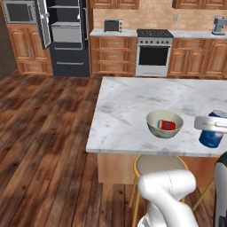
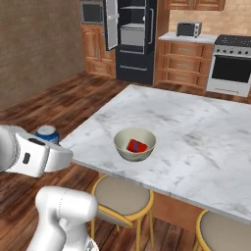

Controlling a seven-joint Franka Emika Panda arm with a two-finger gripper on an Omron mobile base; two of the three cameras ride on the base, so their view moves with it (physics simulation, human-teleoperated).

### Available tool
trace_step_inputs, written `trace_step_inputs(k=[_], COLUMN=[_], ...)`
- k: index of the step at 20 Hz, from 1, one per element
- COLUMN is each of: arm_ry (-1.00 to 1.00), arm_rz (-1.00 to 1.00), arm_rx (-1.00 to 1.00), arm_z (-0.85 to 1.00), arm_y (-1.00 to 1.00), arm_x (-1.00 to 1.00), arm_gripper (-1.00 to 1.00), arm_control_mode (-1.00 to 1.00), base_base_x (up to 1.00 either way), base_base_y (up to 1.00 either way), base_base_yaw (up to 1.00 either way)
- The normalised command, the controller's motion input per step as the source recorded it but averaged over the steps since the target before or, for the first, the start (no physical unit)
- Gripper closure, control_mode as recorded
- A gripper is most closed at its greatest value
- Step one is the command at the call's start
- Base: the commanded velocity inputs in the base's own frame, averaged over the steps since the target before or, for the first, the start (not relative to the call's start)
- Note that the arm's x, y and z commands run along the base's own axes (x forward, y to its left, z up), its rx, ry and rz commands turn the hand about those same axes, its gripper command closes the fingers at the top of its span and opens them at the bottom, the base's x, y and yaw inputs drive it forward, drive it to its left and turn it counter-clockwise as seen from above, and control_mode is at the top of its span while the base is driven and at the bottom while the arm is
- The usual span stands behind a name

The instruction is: Open the fridge, grab two sodas, and place both sodas inside the bowl with ice on the dining counter.

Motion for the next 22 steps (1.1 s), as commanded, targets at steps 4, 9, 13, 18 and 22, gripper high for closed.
trace_step_inputs(k=[4,9,13,18,22], arm_ry=[0.19,0.35,0.37,0.24,0.2], arm_rz=[0.06,0.01,0.0,0.0,0.0], arm_rx=[0.16,0.18,0.07,0.0,0.0], arm_z=[-0.01,0.0,-0.02,-0.3,-0.52], arm_y=[-0.9,-0.69,-0.17,0.0,0.0], arm_x=[0.83,0.92,1.0,0.78,0.37], arm_gripper=[1.0,1.0,1.0,1.0,1.0], arm_control_mode=[-1.0,-1.0,-1.0,-1.0,-1.0], base_base_x=[0.0,0.0,0.0,0.0,0.0], base_base_y=[0.0,0.0,0.0,0.0,0.0], base_base_yaw=[0.0,0.0,0.0,0.0,0.0])
